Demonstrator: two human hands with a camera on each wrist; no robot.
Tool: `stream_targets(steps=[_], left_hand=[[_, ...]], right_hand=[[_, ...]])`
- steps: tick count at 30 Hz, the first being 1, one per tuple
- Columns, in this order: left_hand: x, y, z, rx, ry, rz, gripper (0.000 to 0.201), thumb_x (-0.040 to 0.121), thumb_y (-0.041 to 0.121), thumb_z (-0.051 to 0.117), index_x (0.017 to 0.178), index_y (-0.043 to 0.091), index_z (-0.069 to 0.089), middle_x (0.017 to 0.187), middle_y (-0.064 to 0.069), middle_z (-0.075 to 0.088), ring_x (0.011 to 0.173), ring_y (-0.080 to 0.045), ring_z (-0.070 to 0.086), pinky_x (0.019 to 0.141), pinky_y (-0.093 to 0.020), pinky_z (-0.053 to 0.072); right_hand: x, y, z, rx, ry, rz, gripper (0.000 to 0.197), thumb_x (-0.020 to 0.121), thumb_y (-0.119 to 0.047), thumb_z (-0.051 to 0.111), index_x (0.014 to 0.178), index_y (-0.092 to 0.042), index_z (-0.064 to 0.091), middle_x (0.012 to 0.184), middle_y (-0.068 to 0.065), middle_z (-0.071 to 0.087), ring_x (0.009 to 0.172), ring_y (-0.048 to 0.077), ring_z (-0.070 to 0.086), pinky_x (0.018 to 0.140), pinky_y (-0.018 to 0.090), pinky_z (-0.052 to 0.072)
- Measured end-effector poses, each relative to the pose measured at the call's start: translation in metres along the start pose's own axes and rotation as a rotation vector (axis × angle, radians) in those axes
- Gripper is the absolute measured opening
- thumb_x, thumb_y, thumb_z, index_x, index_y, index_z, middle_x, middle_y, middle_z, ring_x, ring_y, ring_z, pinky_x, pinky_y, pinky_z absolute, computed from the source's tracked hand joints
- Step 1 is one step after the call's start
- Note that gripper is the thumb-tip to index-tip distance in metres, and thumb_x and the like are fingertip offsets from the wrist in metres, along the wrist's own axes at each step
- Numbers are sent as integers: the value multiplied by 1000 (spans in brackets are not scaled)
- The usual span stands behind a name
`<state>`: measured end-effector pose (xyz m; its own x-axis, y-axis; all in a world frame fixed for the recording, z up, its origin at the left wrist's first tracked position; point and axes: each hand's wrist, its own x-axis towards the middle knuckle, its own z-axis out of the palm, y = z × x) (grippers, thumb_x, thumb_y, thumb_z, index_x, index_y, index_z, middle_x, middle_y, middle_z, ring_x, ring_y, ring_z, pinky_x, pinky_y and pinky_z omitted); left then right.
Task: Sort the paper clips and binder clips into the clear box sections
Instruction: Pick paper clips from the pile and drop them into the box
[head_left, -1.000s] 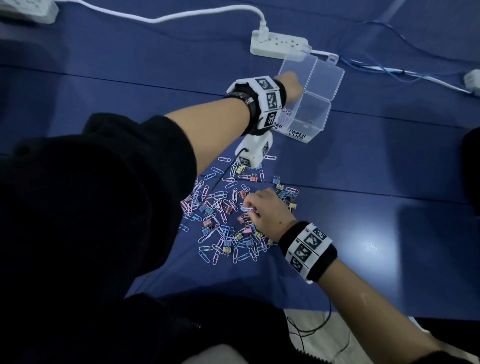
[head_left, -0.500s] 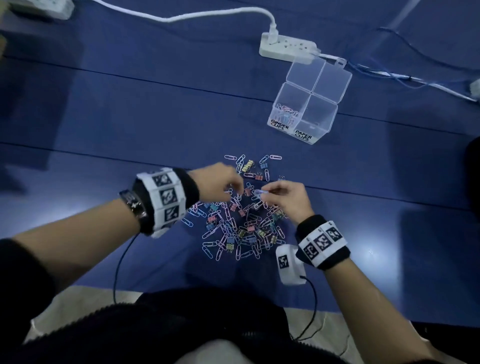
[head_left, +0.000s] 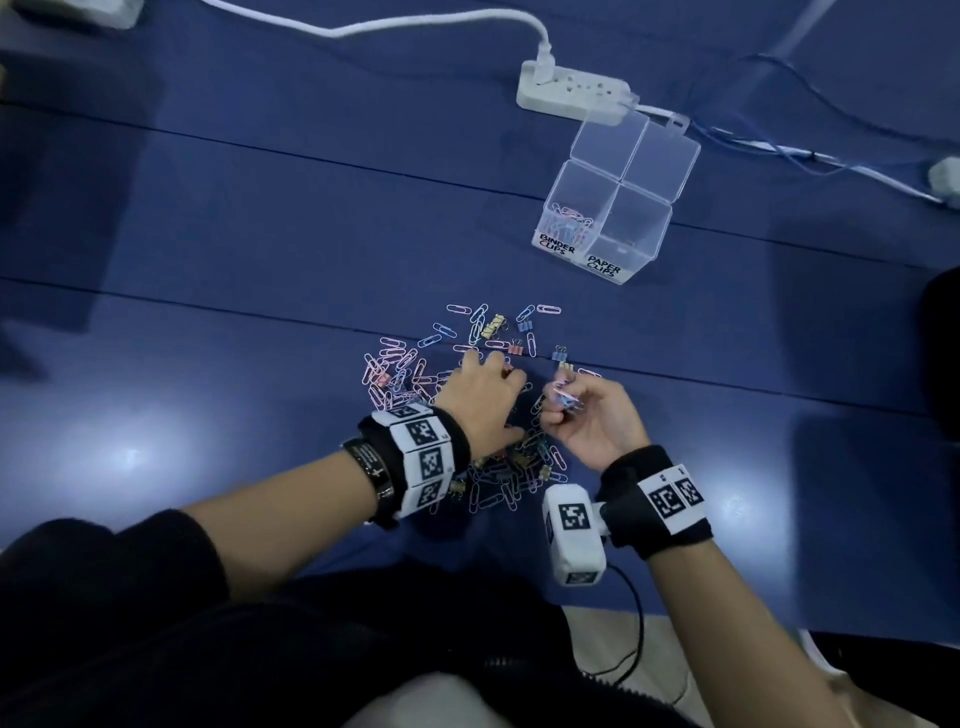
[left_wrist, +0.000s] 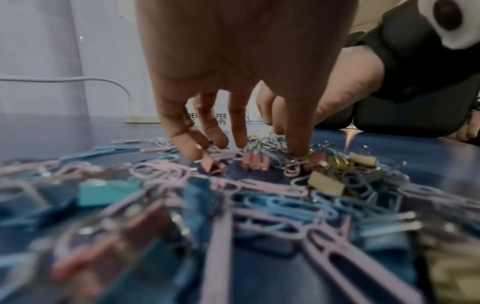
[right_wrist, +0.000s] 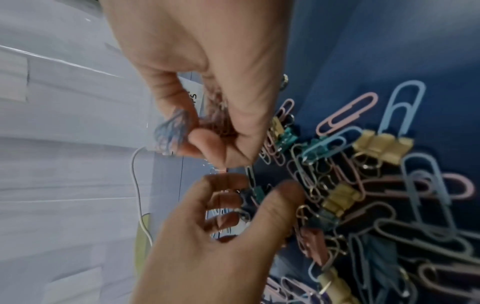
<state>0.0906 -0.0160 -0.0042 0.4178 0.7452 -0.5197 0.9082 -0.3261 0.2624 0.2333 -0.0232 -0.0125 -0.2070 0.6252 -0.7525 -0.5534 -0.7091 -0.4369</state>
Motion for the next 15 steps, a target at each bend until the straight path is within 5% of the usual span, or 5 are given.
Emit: stream_targets(steps=[6, 10, 15], left_hand=[[3, -1, 2, -192, 30, 10, 32, 88, -2, 51, 119, 3, 52, 129, -16, 44, 118, -32, 48, 98, -36, 43], [2, -10, -1, -252, 28, -11, 28, 87, 2, 52, 115, 3, 56, 120, -15, 53, 109, -32, 56, 92, -36, 45], [1, -12, -2, -196, -26, 3, 35, 87, 0, 50, 122, 4, 52, 119, -16, 58, 109, -32, 57, 91, -37, 50]], right_hand=[[-4, -2, -3, -66, 11, 13, 9, 63, -15, 37, 57, -12, 43, 43, -2, 41, 36, 11, 38, 36, 14, 31], [-5, -16, 2, -239, -9, -6, 30, 90, -22, 35, 63, -13, 46, 49, -3, 53, 39, 8, 47, 35, 15, 37], [-8, -64, 30, -613, 29, -186, 20, 95, -7, 40, 83, -8, 57, 67, 2, 52, 41, 2, 46, 36, 12, 35]])
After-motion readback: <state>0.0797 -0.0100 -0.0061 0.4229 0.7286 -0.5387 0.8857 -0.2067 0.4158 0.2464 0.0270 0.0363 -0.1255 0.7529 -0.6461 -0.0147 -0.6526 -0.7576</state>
